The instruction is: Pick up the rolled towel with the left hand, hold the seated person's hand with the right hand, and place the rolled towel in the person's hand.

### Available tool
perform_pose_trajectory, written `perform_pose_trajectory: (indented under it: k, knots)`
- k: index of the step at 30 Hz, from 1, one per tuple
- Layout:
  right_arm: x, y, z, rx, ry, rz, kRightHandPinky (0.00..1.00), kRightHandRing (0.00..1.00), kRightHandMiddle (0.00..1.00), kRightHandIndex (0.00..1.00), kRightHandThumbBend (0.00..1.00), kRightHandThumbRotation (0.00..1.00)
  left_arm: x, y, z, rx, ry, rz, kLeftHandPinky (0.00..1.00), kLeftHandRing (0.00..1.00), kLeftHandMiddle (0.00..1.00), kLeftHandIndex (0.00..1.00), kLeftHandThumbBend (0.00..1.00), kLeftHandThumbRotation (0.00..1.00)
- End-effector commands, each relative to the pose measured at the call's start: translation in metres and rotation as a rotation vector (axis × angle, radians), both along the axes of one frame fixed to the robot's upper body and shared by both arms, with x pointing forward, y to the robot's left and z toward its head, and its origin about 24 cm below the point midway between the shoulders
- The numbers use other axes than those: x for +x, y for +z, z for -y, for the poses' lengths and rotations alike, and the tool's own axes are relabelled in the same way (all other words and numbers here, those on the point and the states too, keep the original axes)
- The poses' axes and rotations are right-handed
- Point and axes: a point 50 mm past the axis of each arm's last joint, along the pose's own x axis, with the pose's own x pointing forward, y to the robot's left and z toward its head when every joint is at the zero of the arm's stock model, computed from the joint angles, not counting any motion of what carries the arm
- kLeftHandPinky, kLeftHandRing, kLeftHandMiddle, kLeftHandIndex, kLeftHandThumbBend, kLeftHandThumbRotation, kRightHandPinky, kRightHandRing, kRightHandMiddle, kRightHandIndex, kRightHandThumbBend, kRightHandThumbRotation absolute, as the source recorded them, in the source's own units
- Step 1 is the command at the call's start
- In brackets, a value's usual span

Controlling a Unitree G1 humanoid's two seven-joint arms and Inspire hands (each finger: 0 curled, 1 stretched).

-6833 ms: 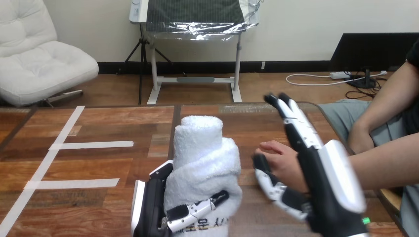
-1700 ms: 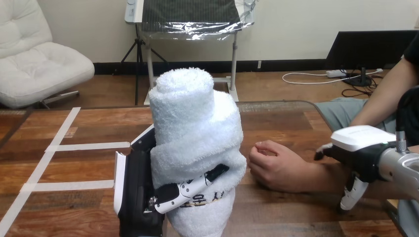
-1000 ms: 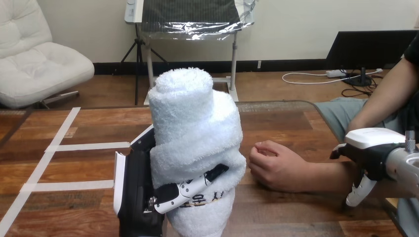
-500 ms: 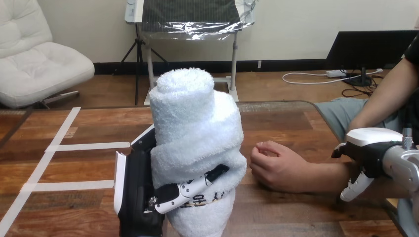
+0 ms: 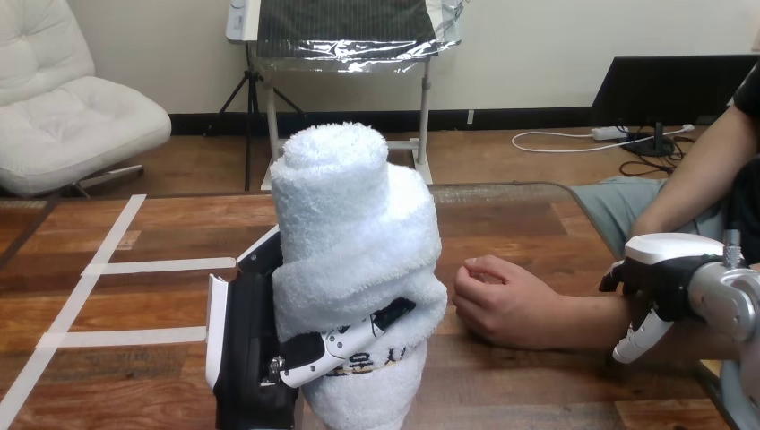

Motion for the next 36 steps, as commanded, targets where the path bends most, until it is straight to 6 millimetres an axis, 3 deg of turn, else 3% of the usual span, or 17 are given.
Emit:
perform_pose_trajectory:
  k: [1, 15, 36]
  knots:
    - [0.013, 0.008, -0.007, 0.007, 0.014, 0.022, 0.75, 0.82, 0.87, 0.87, 0.63, 0.29, 0.0, 0.016, 0.002, -0.061, 0.027, 0.075, 0.27, 0.35, 0.42, 0.49, 0.61, 0.0]
    - [0.019, -0.005, -0.011, -0.014, 0.054, -0.03, 0.63, 0.74, 0.81, 0.82, 0.64, 0.33, -0.002, 0.017, 0.0, -0.049, 0.04, 0.077, 0.27, 0.34, 0.42, 0.49, 0.6, 0.0]
    - [0.026, -0.023, -0.021, -0.091, 0.111, -0.136, 0.66, 0.8, 0.86, 0.86, 0.66, 0.44, -0.005, 0.019, -0.002, -0.049, 0.057, 0.068, 0.27, 0.34, 0.41, 0.48, 0.6, 0.0]
